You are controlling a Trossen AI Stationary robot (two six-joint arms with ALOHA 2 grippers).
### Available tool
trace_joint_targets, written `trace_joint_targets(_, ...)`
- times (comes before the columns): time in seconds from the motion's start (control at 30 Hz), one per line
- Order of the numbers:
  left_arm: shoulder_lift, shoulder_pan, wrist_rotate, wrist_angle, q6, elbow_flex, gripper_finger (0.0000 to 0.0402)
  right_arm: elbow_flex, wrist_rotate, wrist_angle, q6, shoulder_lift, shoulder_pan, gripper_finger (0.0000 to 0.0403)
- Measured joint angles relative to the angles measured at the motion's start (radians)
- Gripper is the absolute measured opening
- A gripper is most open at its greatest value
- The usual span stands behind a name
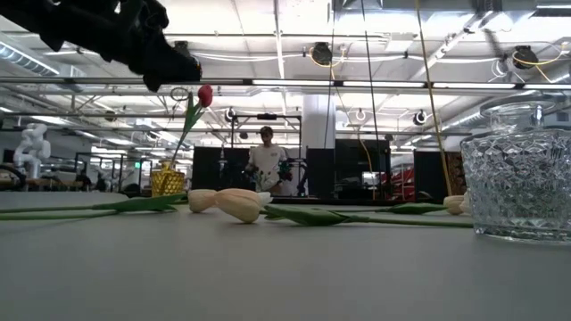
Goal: Sort flowers into vase by color
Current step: Put the red tulip into the yellow vase
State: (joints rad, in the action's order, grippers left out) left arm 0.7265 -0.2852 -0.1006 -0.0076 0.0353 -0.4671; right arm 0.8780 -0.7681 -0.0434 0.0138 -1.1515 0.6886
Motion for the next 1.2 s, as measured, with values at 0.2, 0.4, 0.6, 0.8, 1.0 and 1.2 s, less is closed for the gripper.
trace_joint_targets(0.2,0.0,0.0,-0.03,0.165,-0.015,0.0,0.0116,0.0,0.0,-0.083,-0.121,0.0,-0.104,0.0)
trace_joint_targets(0.4,0.0,0.0,-0.078,0.335,-0.014,0.0,0.0116,0.0,0.002,-0.15,-0.18,0.0,-0.214,0.0)
trace_joint_targets(0.6,0.0,0.0,-0.09,0.437,-0.014,0.0,0.0116,0.0,0.049,-0.243,-0.251,0.0,-0.326,0.0)
trace_joint_targets(0.8,0.0,0.0,-0.09,0.455,-0.015,0.0,0.0116,0.0,0.295,-0.33,-0.275,-0.014,-0.476,0.0)
trace_joint_targets(1.0,0.0,0.0,-0.078,0.456,-0.054,0.0,0.0116,0.0,0.434,-0.365,-0.292,-0.063,-0.667,0.0)
trace_joint_targets(1.2,0.0,0.0,-0.015,0.457,-0.129,0.0,0.0116,0.0,0.547,-0.388,-0.303,-0.137,-0.883,0.0)
